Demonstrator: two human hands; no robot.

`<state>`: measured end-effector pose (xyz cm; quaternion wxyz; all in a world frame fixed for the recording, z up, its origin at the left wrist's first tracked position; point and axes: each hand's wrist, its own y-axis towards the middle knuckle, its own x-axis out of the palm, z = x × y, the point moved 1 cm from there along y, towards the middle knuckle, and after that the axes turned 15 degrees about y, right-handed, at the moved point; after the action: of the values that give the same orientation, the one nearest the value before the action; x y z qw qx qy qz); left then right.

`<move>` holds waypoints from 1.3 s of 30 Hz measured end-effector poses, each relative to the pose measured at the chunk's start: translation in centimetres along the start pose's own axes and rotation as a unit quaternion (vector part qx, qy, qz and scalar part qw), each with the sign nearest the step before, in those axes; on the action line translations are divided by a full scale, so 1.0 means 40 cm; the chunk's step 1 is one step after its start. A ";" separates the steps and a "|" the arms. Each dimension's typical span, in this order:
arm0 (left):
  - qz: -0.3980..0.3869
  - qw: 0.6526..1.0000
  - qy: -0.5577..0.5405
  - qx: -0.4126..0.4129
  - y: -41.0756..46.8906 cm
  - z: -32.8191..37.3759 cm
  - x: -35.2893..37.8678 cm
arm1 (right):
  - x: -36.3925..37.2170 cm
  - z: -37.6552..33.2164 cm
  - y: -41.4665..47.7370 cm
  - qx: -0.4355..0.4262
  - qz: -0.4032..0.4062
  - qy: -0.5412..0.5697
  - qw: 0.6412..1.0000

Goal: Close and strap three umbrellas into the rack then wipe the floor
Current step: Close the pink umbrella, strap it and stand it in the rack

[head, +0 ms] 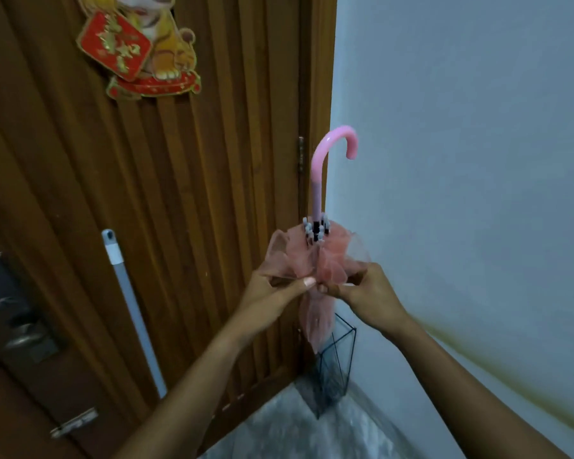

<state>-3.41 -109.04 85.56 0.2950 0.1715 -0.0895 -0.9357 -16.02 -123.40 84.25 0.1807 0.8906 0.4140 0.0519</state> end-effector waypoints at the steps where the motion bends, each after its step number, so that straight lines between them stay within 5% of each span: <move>1: -0.009 1.000 0.007 -0.008 0.046 -0.029 0.004 | -0.014 0.030 0.032 0.004 0.011 -0.010 1.000; 9: -0.072 0.997 0.027 -0.029 0.359 -0.202 0.060 | -0.131 0.243 0.256 0.051 0.050 -0.075 0.995; 21: -0.074 0.976 0.077 -0.188 0.672 -0.596 0.217 | -0.271 0.737 0.502 0.193 0.036 -0.066 0.978; 30: -0.093 0.914 0.225 -0.326 0.751 -1.089 0.360 | -0.239 1.238 0.556 0.377 -0.075 -0.151 0.911; 32: -0.119 0.876 0.305 -0.354 0.749 -1.191 0.374 | -0.222 1.340 0.546 0.384 -0.094 -0.150 0.906; 39: -0.145 0.838 0.426 -0.310 0.724 -1.432 0.423 | -0.194 1.602 0.488 0.411 -0.109 -0.187 0.885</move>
<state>20.13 -146.16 35.81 0.2023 0.4637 0.3651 -0.7815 8.48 -158.72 32.26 -0.1229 0.8275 0.4511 -0.3108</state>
